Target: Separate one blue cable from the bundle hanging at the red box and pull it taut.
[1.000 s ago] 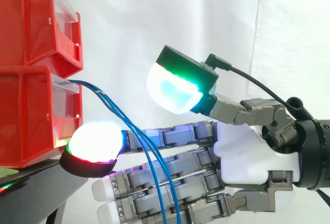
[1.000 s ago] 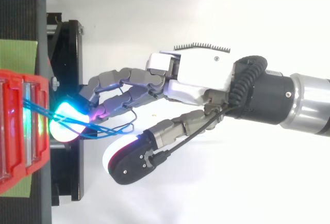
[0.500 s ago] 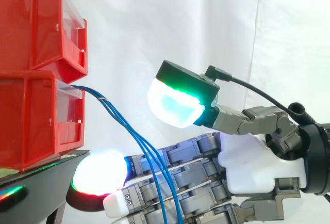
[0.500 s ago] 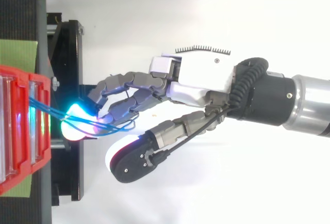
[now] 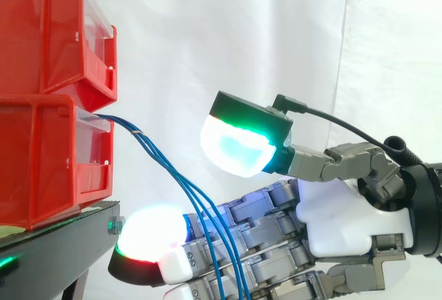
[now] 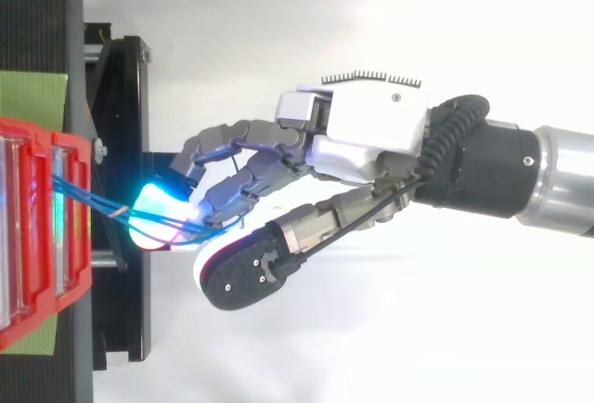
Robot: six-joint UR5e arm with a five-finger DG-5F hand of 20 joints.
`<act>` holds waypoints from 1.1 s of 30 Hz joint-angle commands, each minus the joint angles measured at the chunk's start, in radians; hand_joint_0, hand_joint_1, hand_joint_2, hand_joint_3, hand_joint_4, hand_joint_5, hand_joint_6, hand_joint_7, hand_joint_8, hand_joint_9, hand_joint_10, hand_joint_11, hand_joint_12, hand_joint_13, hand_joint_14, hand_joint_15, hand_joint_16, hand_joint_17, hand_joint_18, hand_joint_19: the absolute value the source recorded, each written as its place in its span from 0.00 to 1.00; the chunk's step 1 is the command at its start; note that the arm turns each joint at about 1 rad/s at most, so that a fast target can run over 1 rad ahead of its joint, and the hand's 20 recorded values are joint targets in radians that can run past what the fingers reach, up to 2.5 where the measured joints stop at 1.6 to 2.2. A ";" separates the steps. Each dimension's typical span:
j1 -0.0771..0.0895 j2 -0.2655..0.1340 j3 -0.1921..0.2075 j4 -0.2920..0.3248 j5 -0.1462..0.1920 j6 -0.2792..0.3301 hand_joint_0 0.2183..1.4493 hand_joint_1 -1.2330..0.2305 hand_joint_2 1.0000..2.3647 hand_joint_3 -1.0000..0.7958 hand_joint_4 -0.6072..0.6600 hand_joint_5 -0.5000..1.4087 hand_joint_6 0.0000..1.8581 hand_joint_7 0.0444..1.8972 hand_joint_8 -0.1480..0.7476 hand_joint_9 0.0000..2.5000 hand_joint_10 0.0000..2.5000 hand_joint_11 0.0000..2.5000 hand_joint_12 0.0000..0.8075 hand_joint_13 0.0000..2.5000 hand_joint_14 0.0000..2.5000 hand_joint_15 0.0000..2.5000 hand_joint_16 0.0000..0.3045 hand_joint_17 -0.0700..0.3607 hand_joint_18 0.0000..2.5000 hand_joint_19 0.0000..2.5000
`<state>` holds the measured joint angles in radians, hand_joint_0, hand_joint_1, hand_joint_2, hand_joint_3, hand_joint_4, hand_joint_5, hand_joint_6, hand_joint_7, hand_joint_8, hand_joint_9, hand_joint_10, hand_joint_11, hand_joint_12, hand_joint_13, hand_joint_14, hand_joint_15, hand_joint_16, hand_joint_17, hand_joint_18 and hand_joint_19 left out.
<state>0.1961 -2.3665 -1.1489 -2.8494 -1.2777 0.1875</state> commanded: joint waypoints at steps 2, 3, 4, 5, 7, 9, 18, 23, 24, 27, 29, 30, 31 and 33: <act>-0.001 0.006 0.000 -0.022 -0.002 0.009 0.35 0.33 0.00 0.28 0.76 0.17 0.27 0.45 0.57 0.32 0.00 0.13 0.38 0.30 0.00 0.10 0.10 0.32 0.22 0.06; -0.003 0.009 0.000 -0.027 -0.002 0.012 0.35 0.33 0.00 0.28 0.77 0.18 0.27 0.45 0.57 0.32 0.00 0.13 0.38 0.30 0.00 0.11 0.10 0.32 0.23 0.06; -0.003 0.009 0.001 -0.028 -0.002 0.012 0.35 0.33 0.00 0.28 0.77 0.18 0.27 0.46 0.57 0.32 0.00 0.13 0.38 0.30 0.00 0.11 0.10 0.32 0.23 0.07; -0.003 0.010 0.001 -0.030 -0.002 0.012 0.36 0.33 0.00 0.28 0.77 0.18 0.27 0.46 0.57 0.32 0.00 0.13 0.38 0.30 0.00 0.11 0.10 0.32 0.23 0.07; -0.003 0.015 0.001 -0.033 -0.002 0.013 0.36 0.33 0.00 0.29 0.77 0.18 0.27 0.48 0.57 0.33 0.00 0.14 0.38 0.30 0.00 0.11 0.10 0.32 0.23 0.07; -0.003 0.018 0.000 -0.034 -0.002 0.012 0.36 0.33 0.00 0.29 0.77 0.18 0.27 0.49 0.57 0.33 0.00 0.14 0.38 0.31 0.00 0.11 0.10 0.32 0.23 0.07; 0.000 0.018 0.012 -0.036 0.003 0.009 0.37 0.35 0.00 0.32 0.75 0.19 0.27 0.54 0.58 0.34 0.00 0.16 0.38 0.32 0.00 0.12 0.10 0.32 0.24 0.08; 0.003 0.018 0.021 -0.036 0.005 0.003 0.37 0.35 0.00 0.32 0.75 0.19 0.27 0.56 0.58 0.35 0.00 0.17 0.38 0.33 0.00 0.13 0.10 0.32 0.25 0.09; 0.003 0.018 0.026 -0.038 0.005 0.001 0.37 0.35 0.00 0.32 0.75 0.19 0.27 0.56 0.58 0.35 0.00 0.17 0.38 0.33 0.00 0.13 0.10 0.32 0.25 0.09; 0.005 0.018 0.028 -0.034 0.001 0.000 0.37 0.36 0.00 0.32 0.75 0.19 0.27 0.56 0.59 0.35 0.00 0.17 0.39 0.33 0.00 0.13 0.10 0.32 0.25 0.09; 0.006 0.016 0.028 -0.030 0.001 -0.006 0.37 0.36 0.00 0.32 0.75 0.19 0.27 0.56 0.59 0.35 0.00 0.17 0.38 0.33 0.00 0.14 0.10 0.32 0.25 0.10; 0.006 0.016 0.028 -0.030 0.001 -0.006 0.37 0.36 0.00 0.32 0.75 0.19 0.27 0.56 0.58 0.35 0.00 0.17 0.39 0.33 0.00 0.14 0.10 0.32 0.25 0.10; 0.009 0.015 0.028 -0.027 0.001 -0.014 0.37 0.36 0.00 0.32 0.74 0.19 0.27 0.57 0.59 0.35 0.01 0.17 0.38 0.33 0.00 0.14 0.10 0.32 0.25 0.10; 0.011 0.007 0.028 -0.016 -0.003 -0.022 0.37 0.36 0.00 0.32 0.74 0.19 0.27 0.58 0.59 0.36 0.00 0.18 0.38 0.34 0.01 0.14 0.10 0.32 0.25 0.10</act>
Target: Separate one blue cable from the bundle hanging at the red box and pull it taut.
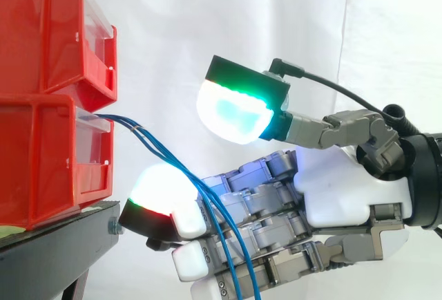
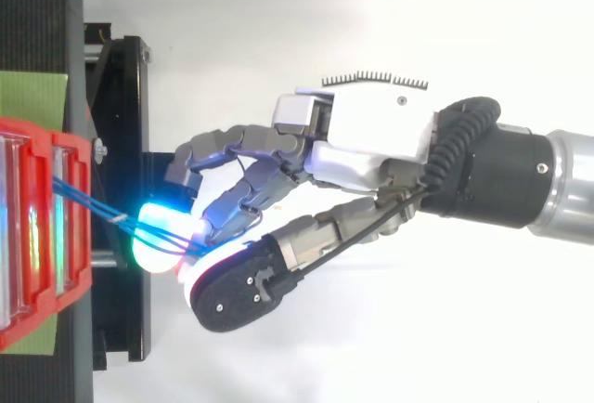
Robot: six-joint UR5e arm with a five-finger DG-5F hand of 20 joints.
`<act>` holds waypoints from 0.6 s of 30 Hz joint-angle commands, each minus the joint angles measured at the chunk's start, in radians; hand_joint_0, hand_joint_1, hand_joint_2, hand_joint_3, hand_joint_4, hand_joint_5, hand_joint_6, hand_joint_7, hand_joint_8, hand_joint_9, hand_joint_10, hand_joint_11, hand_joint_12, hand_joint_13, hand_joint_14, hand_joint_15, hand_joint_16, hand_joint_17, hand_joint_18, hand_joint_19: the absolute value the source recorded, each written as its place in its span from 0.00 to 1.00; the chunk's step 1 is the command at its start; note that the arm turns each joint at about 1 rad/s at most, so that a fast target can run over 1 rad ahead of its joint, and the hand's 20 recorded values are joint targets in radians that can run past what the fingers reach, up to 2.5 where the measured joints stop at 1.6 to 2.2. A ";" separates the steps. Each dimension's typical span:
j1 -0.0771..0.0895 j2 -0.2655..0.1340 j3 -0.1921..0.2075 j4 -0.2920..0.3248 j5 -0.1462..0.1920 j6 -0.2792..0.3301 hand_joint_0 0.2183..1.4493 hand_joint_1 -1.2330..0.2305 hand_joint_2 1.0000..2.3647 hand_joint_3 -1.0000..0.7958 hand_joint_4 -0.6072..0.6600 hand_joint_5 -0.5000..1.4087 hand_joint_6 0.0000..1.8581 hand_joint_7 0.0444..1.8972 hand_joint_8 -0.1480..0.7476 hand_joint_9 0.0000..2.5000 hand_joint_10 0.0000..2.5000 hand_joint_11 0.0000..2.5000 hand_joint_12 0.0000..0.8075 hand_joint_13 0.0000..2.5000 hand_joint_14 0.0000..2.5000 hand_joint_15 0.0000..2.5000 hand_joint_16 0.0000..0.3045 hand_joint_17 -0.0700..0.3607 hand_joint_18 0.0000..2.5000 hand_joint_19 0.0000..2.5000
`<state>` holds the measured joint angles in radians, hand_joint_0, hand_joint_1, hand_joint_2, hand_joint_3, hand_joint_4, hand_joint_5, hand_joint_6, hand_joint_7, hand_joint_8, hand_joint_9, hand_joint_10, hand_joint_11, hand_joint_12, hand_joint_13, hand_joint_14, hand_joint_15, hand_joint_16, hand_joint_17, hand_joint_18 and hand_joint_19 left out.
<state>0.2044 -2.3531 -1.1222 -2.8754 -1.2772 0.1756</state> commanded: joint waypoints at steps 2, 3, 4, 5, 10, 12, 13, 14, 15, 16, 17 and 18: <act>0.003 -0.018 -0.001 0.031 -0.004 -0.007 0.38 0.37 0.00 0.32 0.73 0.20 0.27 0.60 0.59 0.36 0.00 0.18 0.38 0.34 0.01 0.14 0.10 0.32 0.26 0.10; 0.001 -0.020 -0.001 0.045 -0.004 -0.008 0.38 0.37 0.01 0.32 0.73 0.20 0.27 0.60 0.59 0.36 0.00 0.18 0.38 0.34 0.01 0.14 0.10 0.32 0.26 0.10; 0.003 -0.023 -0.002 0.054 -0.004 -0.007 0.38 0.38 0.01 0.33 0.72 0.20 0.27 0.62 0.59 0.37 0.00 0.19 0.39 0.34 0.01 0.15 0.10 0.32 0.26 0.10; 0.003 -0.022 -0.001 0.057 -0.002 -0.010 0.38 0.39 0.01 0.34 0.71 0.20 0.27 0.63 0.59 0.37 0.01 0.19 0.39 0.35 0.01 0.15 0.10 0.32 0.26 0.10; 0.003 -0.022 0.001 0.064 -0.002 -0.007 0.39 0.40 0.01 0.38 0.68 0.19 0.31 0.64 0.60 0.38 0.01 0.21 0.39 0.35 0.01 0.15 0.10 0.32 0.27 0.11; 0.003 -0.022 0.001 0.064 -0.002 -0.007 0.39 0.40 0.01 0.38 0.68 0.19 0.34 0.60 0.60 0.38 0.01 0.22 0.39 0.35 0.01 0.15 0.10 0.32 0.27 0.11; 0.003 -0.022 0.001 0.062 -0.002 -0.007 0.38 0.39 0.01 0.37 0.68 0.18 0.34 0.59 0.60 0.38 0.01 0.22 0.39 0.35 0.01 0.15 0.10 0.32 0.27 0.11; 0.003 -0.022 0.002 0.059 -0.002 -0.007 0.38 0.39 0.01 0.37 0.68 0.18 0.36 0.57 0.60 0.38 0.01 0.22 0.39 0.35 0.01 0.15 0.10 0.32 0.27 0.11; 0.003 -0.020 0.001 0.059 -0.001 -0.002 0.38 0.39 0.01 0.37 0.67 0.18 0.36 0.57 0.60 0.38 0.01 0.22 0.40 0.35 0.01 0.15 0.10 0.32 0.27 0.11; 0.001 -0.020 0.002 0.057 -0.001 0.001 0.37 0.39 0.01 0.36 0.68 0.18 0.37 0.54 0.60 0.38 0.01 0.23 0.40 0.35 0.01 0.15 0.10 0.32 0.27 0.11; 0.001 -0.020 0.002 0.056 -0.001 0.004 0.37 0.38 0.01 0.36 0.68 0.17 0.40 0.50 0.61 0.38 0.01 0.23 0.40 0.35 0.01 0.15 0.10 0.32 0.27 0.11; 0.000 -0.018 0.007 0.054 -0.001 0.008 0.37 0.38 0.01 0.36 0.67 0.17 0.41 0.50 0.61 0.38 0.01 0.24 0.40 0.35 0.01 0.15 0.10 0.32 0.27 0.11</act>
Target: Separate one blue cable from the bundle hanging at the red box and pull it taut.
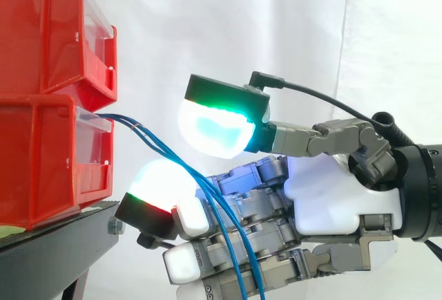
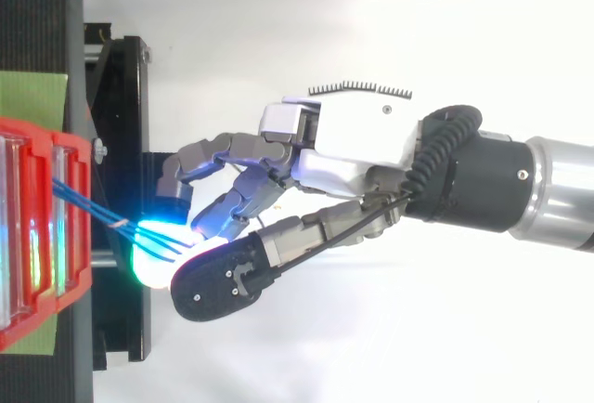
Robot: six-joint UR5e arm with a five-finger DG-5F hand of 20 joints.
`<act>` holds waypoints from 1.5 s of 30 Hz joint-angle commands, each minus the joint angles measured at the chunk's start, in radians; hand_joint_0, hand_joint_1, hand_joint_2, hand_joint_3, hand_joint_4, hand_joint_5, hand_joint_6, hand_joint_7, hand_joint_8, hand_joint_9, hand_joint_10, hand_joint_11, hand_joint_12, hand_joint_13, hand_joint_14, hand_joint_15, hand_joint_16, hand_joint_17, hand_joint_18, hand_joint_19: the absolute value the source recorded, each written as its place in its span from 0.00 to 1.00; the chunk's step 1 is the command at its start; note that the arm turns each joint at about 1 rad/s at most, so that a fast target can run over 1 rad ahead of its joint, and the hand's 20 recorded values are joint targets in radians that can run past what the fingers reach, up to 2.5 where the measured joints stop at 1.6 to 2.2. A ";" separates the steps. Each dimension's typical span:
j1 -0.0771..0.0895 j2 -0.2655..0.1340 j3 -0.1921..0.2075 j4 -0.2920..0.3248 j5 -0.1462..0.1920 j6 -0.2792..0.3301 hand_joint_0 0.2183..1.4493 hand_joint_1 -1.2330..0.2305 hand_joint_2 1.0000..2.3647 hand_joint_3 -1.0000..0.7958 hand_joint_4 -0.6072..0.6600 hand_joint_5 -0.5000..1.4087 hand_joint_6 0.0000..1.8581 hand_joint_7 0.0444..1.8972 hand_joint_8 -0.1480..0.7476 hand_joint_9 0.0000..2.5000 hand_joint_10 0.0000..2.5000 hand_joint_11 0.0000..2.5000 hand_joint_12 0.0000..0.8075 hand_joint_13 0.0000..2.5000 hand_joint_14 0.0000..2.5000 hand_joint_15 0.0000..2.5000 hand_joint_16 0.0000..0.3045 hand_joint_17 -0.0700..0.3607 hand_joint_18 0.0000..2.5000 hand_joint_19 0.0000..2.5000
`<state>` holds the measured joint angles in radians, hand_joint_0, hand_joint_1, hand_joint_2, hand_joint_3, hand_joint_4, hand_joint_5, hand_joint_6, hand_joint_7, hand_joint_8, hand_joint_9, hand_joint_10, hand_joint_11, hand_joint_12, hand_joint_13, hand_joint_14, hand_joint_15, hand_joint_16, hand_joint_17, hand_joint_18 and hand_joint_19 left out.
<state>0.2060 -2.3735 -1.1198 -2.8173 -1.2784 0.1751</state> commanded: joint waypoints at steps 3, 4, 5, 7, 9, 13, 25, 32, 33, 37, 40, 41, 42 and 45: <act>-0.007 0.002 0.021 -0.021 -0.001 0.012 0.36 0.37 0.01 0.35 0.66 0.16 0.46 0.49 0.61 0.39 0.01 0.28 0.40 0.35 0.01 0.15 0.10 0.32 0.26 0.11; -0.010 0.002 0.038 -0.051 -0.003 0.014 0.36 0.37 0.01 0.34 0.66 0.16 0.47 0.50 0.61 0.39 0.01 0.29 0.40 0.35 0.01 0.16 0.10 0.33 0.26 0.11; -0.010 0.002 0.047 -0.073 -0.004 0.014 0.36 0.37 0.01 0.33 0.66 0.16 0.48 0.50 0.61 0.39 0.01 0.30 0.40 0.35 0.01 0.16 0.10 0.33 0.26 0.11; -0.011 0.000 0.057 -0.094 -0.004 0.015 0.36 0.37 0.01 0.33 0.66 0.16 0.49 0.52 0.61 0.39 0.01 0.30 0.41 0.35 0.01 0.16 0.10 0.33 0.26 0.11; -0.011 0.002 0.071 -0.133 -0.004 0.018 0.36 0.37 0.01 0.33 0.66 0.17 0.49 0.53 0.62 0.39 0.01 0.31 0.41 0.34 0.01 0.16 0.10 0.33 0.26 0.11; -0.013 0.000 0.077 -0.172 -0.004 0.021 0.35 0.37 0.01 0.36 0.65 0.17 0.49 0.57 0.62 0.39 0.01 0.31 0.41 0.34 0.01 0.16 0.11 0.33 0.26 0.11; -0.011 0.002 0.086 -0.174 0.001 0.026 0.40 0.28 0.02 0.46 0.52 0.17 0.50 0.68 0.61 0.38 0.01 0.34 0.43 0.34 0.01 0.18 0.12 0.35 0.26 0.14; -0.013 0.002 0.101 -0.197 0.001 0.029 0.49 0.24 0.00 0.31 0.50 0.17 0.50 0.68 0.59 0.39 0.01 0.38 0.43 0.35 0.01 0.20 0.12 0.35 0.25 0.15; -0.013 0.002 0.104 -0.205 0.001 0.029 0.50 0.23 0.00 0.29 0.50 0.17 0.50 0.68 0.59 0.40 0.01 0.38 0.43 0.35 0.01 0.20 0.12 0.35 0.25 0.15; -0.013 0.007 0.110 -0.234 0.002 0.029 0.47 0.21 0.00 0.28 0.54 0.17 0.50 0.64 0.58 0.39 0.01 0.39 0.43 0.36 0.01 0.20 0.12 0.35 0.27 0.13; -0.013 0.013 0.110 -0.267 0.002 0.029 0.42 0.19 0.00 0.28 0.57 0.17 0.50 0.61 0.58 0.39 0.01 0.39 0.43 0.35 0.01 0.21 0.12 0.35 0.27 0.14; -0.014 0.013 0.110 -0.271 0.001 0.029 0.38 0.18 0.00 0.28 0.57 0.17 0.50 0.60 0.58 0.39 0.01 0.39 0.43 0.35 0.01 0.21 0.12 0.35 0.27 0.14; -0.014 0.014 0.110 -0.274 0.002 0.029 0.37 0.17 0.00 0.28 0.58 0.17 0.50 0.59 0.58 0.39 0.01 0.39 0.43 0.35 0.01 0.21 0.12 0.35 0.27 0.14; -0.016 0.016 0.110 -0.281 0.002 0.029 0.27 0.19 0.00 0.28 0.61 0.17 0.49 0.58 0.59 0.39 0.01 0.37 0.45 0.35 0.01 0.21 0.13 0.36 0.27 0.16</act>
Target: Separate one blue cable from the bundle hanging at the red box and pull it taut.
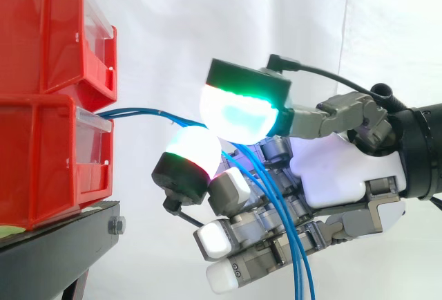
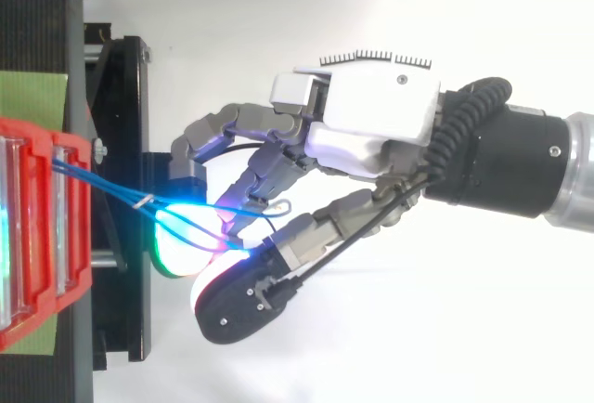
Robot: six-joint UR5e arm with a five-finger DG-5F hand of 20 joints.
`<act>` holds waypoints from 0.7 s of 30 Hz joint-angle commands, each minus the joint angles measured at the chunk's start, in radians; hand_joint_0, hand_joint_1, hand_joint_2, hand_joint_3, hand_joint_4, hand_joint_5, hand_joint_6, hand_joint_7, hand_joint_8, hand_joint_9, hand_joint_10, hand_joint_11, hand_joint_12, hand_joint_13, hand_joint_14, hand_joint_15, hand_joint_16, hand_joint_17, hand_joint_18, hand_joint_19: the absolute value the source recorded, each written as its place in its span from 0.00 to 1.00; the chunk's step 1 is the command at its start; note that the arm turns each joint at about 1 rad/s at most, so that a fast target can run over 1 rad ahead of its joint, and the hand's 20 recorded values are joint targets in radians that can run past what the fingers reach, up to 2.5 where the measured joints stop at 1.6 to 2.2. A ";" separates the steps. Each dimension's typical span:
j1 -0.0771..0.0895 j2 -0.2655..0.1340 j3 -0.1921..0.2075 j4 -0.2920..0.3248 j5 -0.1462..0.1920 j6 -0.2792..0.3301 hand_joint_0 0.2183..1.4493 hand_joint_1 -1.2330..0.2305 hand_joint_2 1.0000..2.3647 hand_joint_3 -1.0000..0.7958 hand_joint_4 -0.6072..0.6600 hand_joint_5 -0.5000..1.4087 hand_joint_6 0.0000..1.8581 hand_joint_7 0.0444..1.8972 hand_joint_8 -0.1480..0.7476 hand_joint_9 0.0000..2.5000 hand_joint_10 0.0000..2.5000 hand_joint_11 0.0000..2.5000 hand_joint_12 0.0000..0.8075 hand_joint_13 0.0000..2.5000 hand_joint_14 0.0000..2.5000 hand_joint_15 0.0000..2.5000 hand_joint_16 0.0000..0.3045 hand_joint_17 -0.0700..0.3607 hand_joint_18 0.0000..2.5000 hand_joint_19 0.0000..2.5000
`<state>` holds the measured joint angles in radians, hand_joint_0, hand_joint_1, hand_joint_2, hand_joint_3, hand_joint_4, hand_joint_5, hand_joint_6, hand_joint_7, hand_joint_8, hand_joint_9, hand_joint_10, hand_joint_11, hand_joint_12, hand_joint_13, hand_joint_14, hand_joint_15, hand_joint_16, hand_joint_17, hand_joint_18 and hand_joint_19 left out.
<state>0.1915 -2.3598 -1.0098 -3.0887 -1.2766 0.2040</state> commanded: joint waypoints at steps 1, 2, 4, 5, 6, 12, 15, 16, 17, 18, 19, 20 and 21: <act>-0.001 0.004 -0.001 -0.011 0.000 0.000 0.26 0.19 0.00 0.28 0.61 0.17 0.48 0.58 0.59 0.39 0.01 0.37 0.45 0.35 0.01 0.21 0.13 0.37 0.27 0.16; -0.001 0.004 0.000 -0.013 0.000 0.000 0.24 0.19 0.00 0.28 0.61 0.17 0.48 0.57 0.60 0.39 0.01 0.37 0.46 0.36 0.01 0.21 0.14 0.38 0.28 0.16; -0.001 0.005 0.000 -0.015 0.000 0.000 0.23 0.20 0.00 0.28 0.62 0.17 0.47 0.57 0.61 0.39 0.01 0.36 0.47 0.36 0.01 0.21 0.14 0.38 0.28 0.16; -0.001 0.010 0.000 -0.015 0.000 -0.003 0.22 0.21 0.00 0.28 0.63 0.17 0.47 0.57 0.61 0.39 0.01 0.35 0.47 0.36 0.01 0.21 0.14 0.39 0.29 0.16; -0.001 0.010 0.000 -0.015 0.002 -0.005 0.22 0.23 0.00 0.28 0.63 0.18 0.47 0.57 0.62 0.39 0.01 0.35 0.47 0.36 0.01 0.21 0.15 0.39 0.29 0.17; -0.001 0.010 0.000 -0.015 0.003 -0.006 0.31 0.48 0.00 0.28 0.62 0.18 0.46 0.57 0.61 0.41 0.01 0.34 0.45 0.37 0.01 0.21 0.13 0.38 0.30 0.18; -0.001 0.008 0.000 -0.010 0.002 -0.008 0.34 0.50 0.00 0.29 0.61 0.18 0.45 0.58 0.61 0.42 0.01 0.33 0.45 0.38 0.01 0.21 0.13 0.37 0.30 0.18; -0.001 0.008 0.000 -0.008 0.002 -0.009 0.34 0.49 0.00 0.31 0.61 0.18 0.46 0.59 0.61 0.42 0.01 0.33 0.45 0.38 0.01 0.21 0.13 0.38 0.30 0.19; -0.001 0.010 0.000 -0.010 0.002 -0.011 0.34 0.47 0.01 0.34 0.61 0.18 0.46 0.59 0.61 0.42 0.01 0.34 0.46 0.38 0.01 0.21 0.14 0.38 0.31 0.18; -0.001 0.008 0.000 -0.008 0.002 -0.012 0.34 0.44 0.01 0.35 0.62 0.18 0.46 0.61 0.61 0.42 0.01 0.34 0.46 0.38 0.01 0.22 0.14 0.38 0.31 0.18; -0.003 0.008 0.000 -0.008 0.003 -0.014 0.34 0.42 0.01 0.37 0.62 0.18 0.46 0.61 0.61 0.41 0.01 0.34 0.46 0.38 0.01 0.21 0.14 0.38 0.31 0.19; -0.003 0.008 -0.001 -0.001 0.008 -0.018 0.34 0.39 0.01 0.39 0.63 0.18 0.46 0.63 0.62 0.41 0.01 0.35 0.46 0.38 0.01 0.21 0.14 0.38 0.31 0.19; -0.001 0.008 -0.003 0.005 0.013 -0.021 0.34 0.36 0.01 0.41 0.63 0.17 0.47 0.62 0.61 0.41 0.01 0.35 0.46 0.38 0.01 0.21 0.14 0.38 0.31 0.19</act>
<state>0.1894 -2.3512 -1.0101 -3.0939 -1.2711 0.1898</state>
